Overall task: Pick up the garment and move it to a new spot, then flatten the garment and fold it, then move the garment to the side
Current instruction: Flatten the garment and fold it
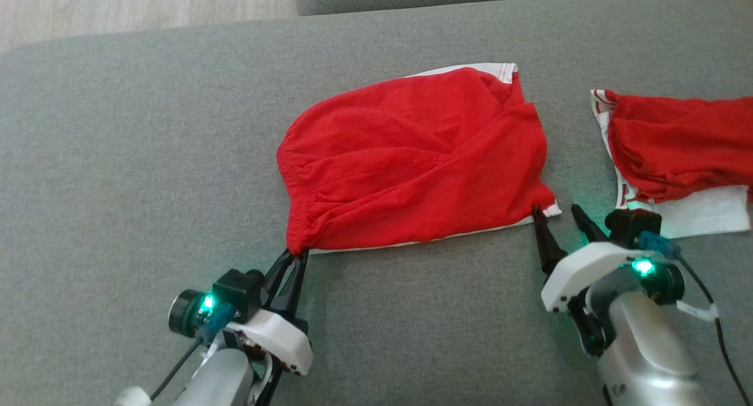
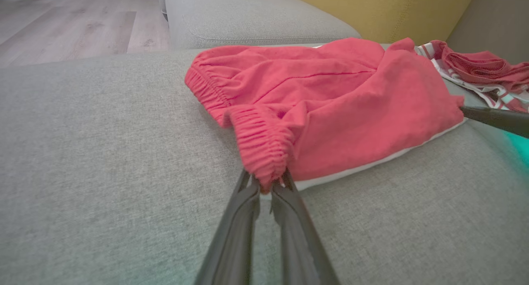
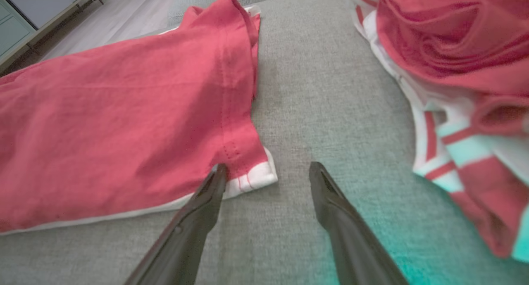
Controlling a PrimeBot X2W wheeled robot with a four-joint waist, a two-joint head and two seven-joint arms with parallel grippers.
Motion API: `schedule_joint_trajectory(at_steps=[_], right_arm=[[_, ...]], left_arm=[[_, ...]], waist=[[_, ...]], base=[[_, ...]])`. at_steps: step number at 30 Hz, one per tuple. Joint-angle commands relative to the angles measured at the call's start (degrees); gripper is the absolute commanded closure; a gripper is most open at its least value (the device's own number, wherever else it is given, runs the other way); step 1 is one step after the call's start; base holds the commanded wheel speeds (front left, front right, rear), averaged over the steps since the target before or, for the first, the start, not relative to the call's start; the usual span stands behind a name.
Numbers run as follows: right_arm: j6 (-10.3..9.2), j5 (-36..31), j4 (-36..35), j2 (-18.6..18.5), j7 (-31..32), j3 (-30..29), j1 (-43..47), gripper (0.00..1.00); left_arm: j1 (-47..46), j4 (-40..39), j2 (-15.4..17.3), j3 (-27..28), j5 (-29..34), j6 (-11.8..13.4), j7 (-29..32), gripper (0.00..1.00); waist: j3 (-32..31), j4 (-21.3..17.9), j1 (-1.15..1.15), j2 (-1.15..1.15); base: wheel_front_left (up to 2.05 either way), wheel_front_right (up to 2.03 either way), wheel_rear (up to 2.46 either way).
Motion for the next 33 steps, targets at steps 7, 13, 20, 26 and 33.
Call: schedule_joint_trajectory(at_steps=[7,13,20,26,33], right_arm=[[-0.04,0.1,5.7,-0.1,-1.9,3.4,-4.4,0.0],[-0.04,-0.2,8.2,-0.1,-2.6,6.6,-5.6,0.8],[-0.04,0.0,7.7,-0.1,-4.9,8.0,-6.1,1.0],[-0.04,0.8,2.9,-0.1,-7.4,7.7,-6.9,1.0],[-0.04,1.8,-11.1,-1.7,-4.5,7.6,-9.2,1.0]], left_arm=[[-2.6,-2.2,1.0,1.1,0.1,0.4,0.0,1.0],[-2.5,-2.1,1.4,1.1,-0.2,0.9,0.4,1.0],[-2.7,-1.9,1.8,1.2,-0.6,1.5,0.8,1.0],[-3.1,-2.7,3.1,1.6,-0.8,1.9,0.9,1.0],[-7.6,-7.3,6.1,2.4,-0.7,1.2,3.8,1.0]], waist=[[0.0,0.3,0.0,0.0],[-0.4,0.0,0.0,0.0],[-0.9,-0.3,0.0,0.0],[-2.0,-0.8,0.0,0.0],[-5.0,-1.6,0.0,0.0]], base=[[0.0,0.0,0.0],[0.0,0.0,0.0],[0.0,0.0,0.0],[0.0,0.0,0.0],[0.0,0.0,0.0]])
